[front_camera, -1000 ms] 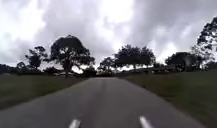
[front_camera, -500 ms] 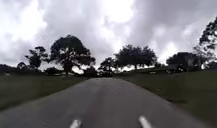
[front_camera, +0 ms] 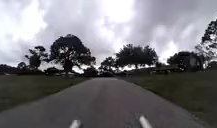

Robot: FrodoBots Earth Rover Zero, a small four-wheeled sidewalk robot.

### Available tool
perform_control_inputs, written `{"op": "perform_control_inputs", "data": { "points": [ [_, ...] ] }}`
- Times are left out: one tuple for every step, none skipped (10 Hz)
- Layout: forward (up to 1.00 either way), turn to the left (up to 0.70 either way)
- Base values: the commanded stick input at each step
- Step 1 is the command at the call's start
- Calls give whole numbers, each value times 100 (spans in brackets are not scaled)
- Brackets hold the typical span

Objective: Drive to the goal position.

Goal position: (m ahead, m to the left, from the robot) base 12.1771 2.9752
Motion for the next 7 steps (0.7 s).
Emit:
{"op": "perform_control_inputs", "data": {
  "points": [
    [70,0],
    [70,0],
    [70,0],
    [70,0],
    [70,0],
    [70,0],
    [70,0]
  ]
}}
